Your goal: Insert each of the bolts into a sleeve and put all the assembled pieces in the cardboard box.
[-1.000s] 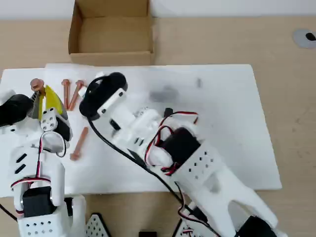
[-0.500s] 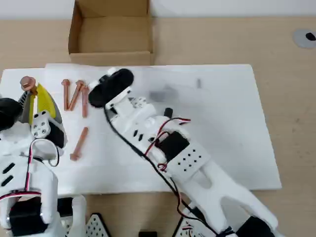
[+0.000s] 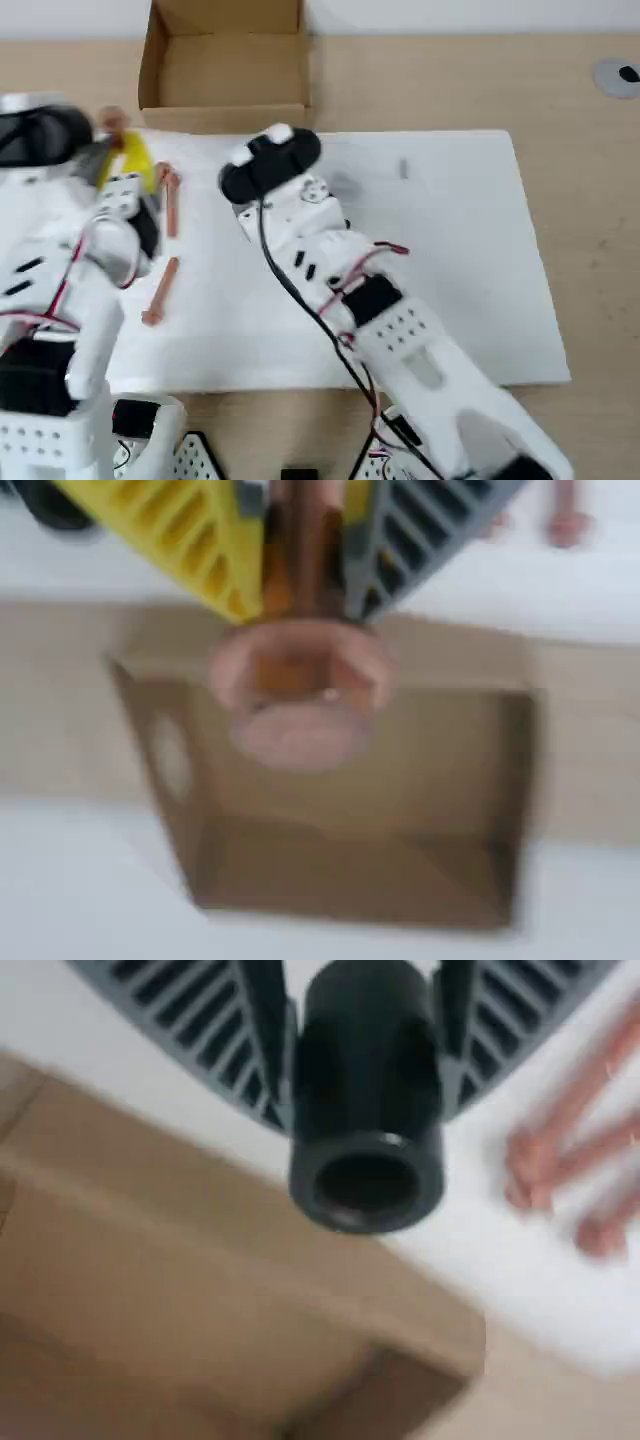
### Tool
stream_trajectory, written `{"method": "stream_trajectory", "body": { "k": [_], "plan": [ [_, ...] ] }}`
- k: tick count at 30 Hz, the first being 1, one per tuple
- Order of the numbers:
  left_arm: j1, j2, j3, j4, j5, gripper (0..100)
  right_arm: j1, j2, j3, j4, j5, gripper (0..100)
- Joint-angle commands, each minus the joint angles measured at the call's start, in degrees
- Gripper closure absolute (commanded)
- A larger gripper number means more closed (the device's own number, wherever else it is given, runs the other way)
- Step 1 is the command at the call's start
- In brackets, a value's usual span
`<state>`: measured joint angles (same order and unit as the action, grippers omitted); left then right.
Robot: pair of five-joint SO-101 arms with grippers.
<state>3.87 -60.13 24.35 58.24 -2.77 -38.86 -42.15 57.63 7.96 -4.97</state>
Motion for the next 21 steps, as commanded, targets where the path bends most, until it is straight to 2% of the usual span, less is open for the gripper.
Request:
{"method": "stream_trajectory", "body": {
  "k": [1,6,10,15,21],
  "plan": [
    [3.96,1.71,-5.36,1.67,-0.26,99,1.01,-12.00,5.23,-3.43,2.90,98.9],
    [3.87,1.63,-5.71,1.85,-0.35,99,0.92,-29.93,15.34,-3.34,5.19,98.9],
    [4.22,1.63,-5.71,1.41,-0.09,99,0.84,-38.64,19.91,-0.35,5.19,98.9],
    [4.31,1.54,-5.80,1.49,0.79,99,-3.47,-42.24,20.53,7.56,4.57,98.9],
    [5.54,-2.68,-1.93,0.44,3.52,99,-8.75,-41.89,22.20,8.09,1.49,98.9]
  ]
}}
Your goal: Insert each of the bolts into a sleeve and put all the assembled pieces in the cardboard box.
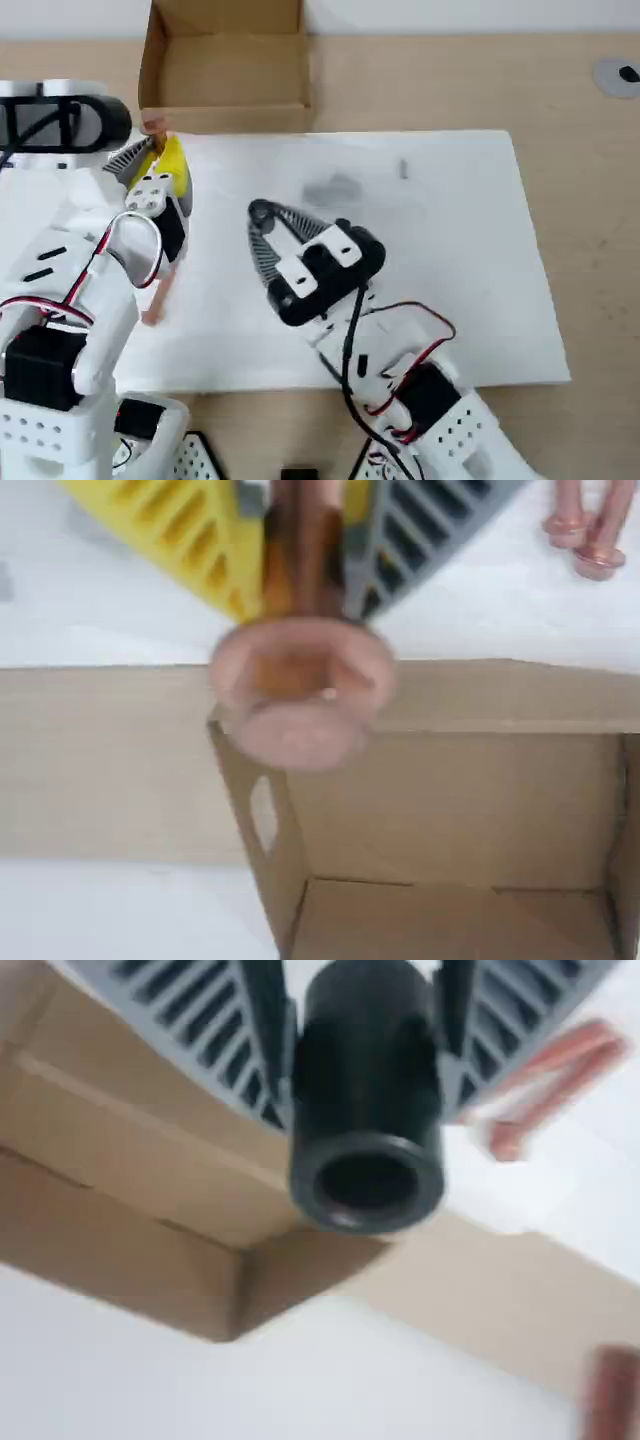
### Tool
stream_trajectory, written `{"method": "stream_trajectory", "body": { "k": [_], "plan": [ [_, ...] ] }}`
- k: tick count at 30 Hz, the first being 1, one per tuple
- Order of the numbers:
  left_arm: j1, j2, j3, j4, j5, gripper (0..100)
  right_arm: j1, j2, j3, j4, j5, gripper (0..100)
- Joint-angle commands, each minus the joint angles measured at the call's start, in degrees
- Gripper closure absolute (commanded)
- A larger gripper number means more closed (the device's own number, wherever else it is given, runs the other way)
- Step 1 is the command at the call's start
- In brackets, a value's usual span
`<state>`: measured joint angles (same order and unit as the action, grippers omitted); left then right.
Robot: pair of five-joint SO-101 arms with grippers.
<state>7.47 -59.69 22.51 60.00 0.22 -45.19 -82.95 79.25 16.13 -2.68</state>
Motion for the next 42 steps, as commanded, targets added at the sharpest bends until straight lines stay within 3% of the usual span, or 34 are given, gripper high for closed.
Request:
{"method": "stream_trajectory", "body": {
  "k": [1,9,16,42],
  "plan": [
    [2.99,-4.88,1.85,-1.93,0.00,99,-2.77,-1.10,1.10,-0.09,-0.79,98.9],
    [9.49,-21.05,16.97,-4.57,-1.93,99,-3.91,-0.84,2.33,-3.08,-0.70,98.9],
    [11.52,-29.85,22.07,-4.84,-3.16,99,-8.40,-0.84,3.30,-3.16,-1.41,98.9],
    [11.60,-32.22,28.13,-12.22,5.10,99,-8.04,-0.84,3.38,-2.99,-2.73,98.9]
  ]
}}
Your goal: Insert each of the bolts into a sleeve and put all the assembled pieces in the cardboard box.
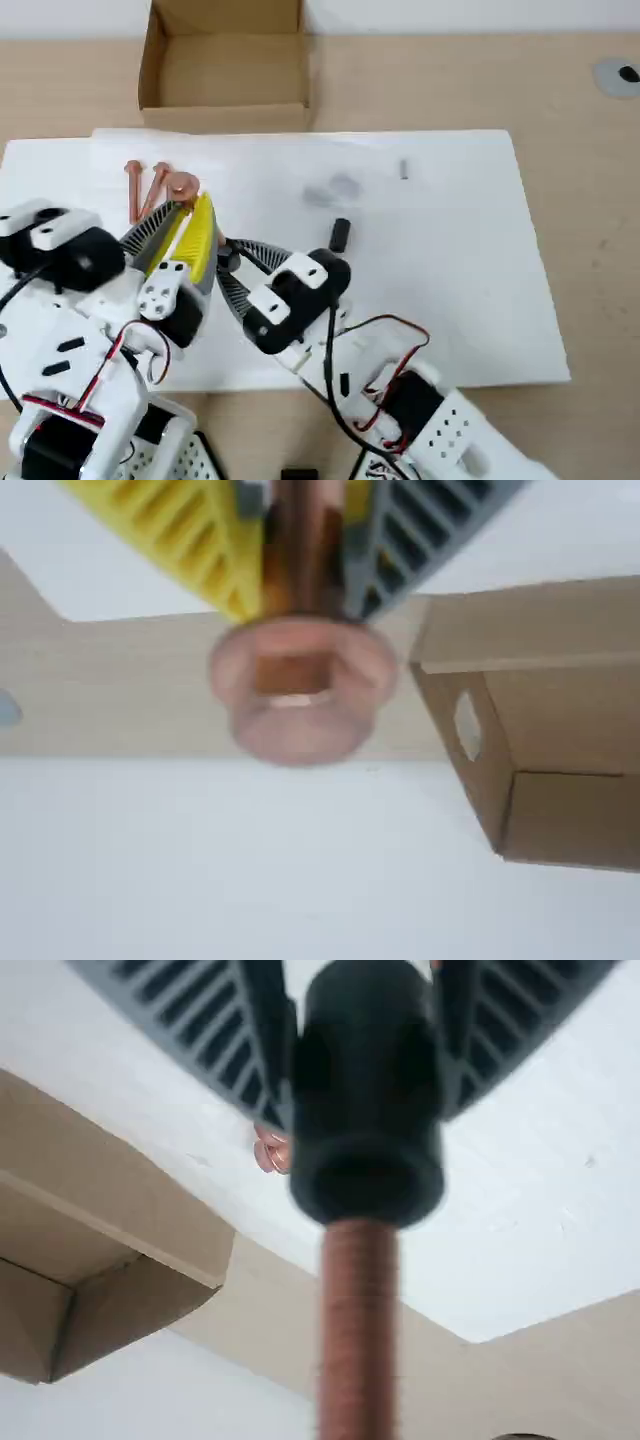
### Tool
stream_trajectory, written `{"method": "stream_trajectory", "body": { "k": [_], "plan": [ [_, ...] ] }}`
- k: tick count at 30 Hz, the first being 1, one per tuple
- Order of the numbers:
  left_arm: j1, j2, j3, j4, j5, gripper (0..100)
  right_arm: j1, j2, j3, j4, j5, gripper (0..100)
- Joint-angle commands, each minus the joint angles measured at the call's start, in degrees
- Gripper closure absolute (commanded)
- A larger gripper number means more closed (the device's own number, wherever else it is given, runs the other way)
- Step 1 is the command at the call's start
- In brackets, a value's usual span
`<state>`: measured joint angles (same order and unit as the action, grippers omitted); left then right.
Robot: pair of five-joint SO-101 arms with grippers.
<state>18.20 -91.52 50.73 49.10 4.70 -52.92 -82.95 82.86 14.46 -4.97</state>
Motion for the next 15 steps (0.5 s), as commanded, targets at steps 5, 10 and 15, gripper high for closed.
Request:
{"method": "stream_trajectory", "body": {
  "k": [5,10,15],
  "plan": [
    [0.88,-0.40,-0.18,-1.23,0.62,99,-0.31,-0.84,-0.22,-1.32,-0.44,98.9],
    [0.88,-0.40,0.09,-1.14,0.62,99,-0.31,-0.84,-0.22,-1.32,-0.44,98.9],
    [0.88,-0.31,0.09,1.67,0.62,99,-0.31,-0.84,-0.22,-1.32,-0.44,98.9]
  ]
}}
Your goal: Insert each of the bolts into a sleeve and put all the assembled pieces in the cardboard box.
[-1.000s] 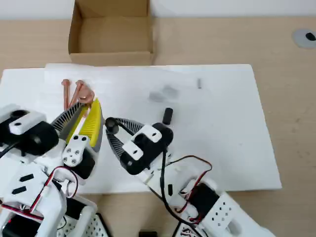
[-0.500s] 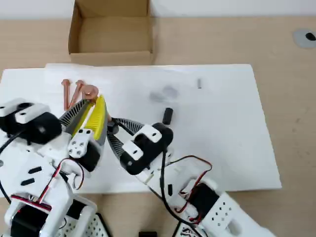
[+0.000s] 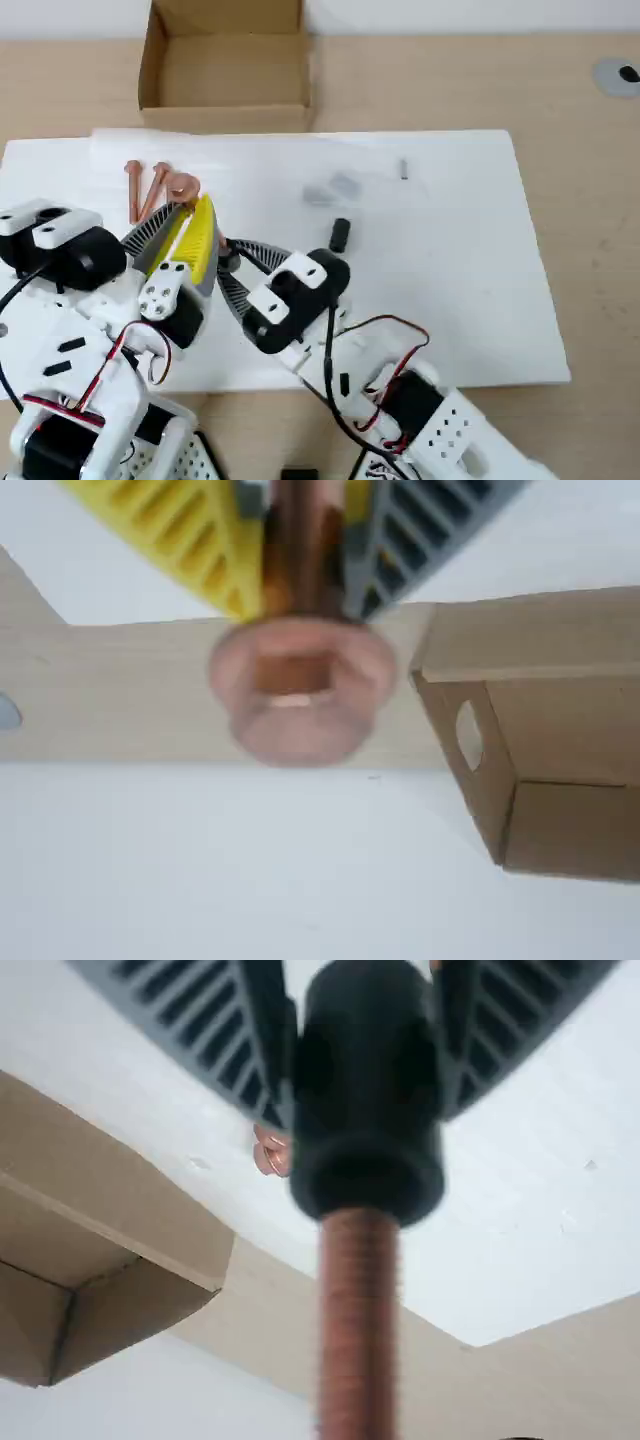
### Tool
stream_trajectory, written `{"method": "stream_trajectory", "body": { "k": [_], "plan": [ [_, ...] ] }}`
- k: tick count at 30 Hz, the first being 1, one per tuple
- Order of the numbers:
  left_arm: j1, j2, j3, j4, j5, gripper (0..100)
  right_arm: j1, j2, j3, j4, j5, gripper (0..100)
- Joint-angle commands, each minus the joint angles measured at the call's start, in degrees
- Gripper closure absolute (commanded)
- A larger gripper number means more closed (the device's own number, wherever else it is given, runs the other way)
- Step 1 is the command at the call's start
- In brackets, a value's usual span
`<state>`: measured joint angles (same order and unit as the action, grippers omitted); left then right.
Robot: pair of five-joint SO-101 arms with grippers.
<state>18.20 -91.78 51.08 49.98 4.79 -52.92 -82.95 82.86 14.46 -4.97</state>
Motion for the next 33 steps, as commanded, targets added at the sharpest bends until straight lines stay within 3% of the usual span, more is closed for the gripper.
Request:
{"method": "stream_trajectory", "body": {
  "k": [1,18,25,28,33],
  "plan": [
    [0.88,-0.04,-0.26,1.41,0.53,99,-0.31,-0.84,-0.22,-1.32,-0.44,98.9],
    [3.78,-0.04,2.55,2.81,0.62,99,-0.31,-0.84,-0.22,-1.32,-0.44,98.9],
    [8.26,-0.04,-1.49,13.45,-7.91,99,-0.31,-0.84,-0.22,-1.32,-0.53,98.9],
    [7.74,-0.04,-3.52,14.95,-7.74,93,-0.31,-0.84,-0.22,-1.23,-0.53,98.9],
    [0.79,0.31,-4.92,16.18,-7.56,84,-0.31,-0.84,-0.22,-1.14,-0.53,98.9]
  ]
}}
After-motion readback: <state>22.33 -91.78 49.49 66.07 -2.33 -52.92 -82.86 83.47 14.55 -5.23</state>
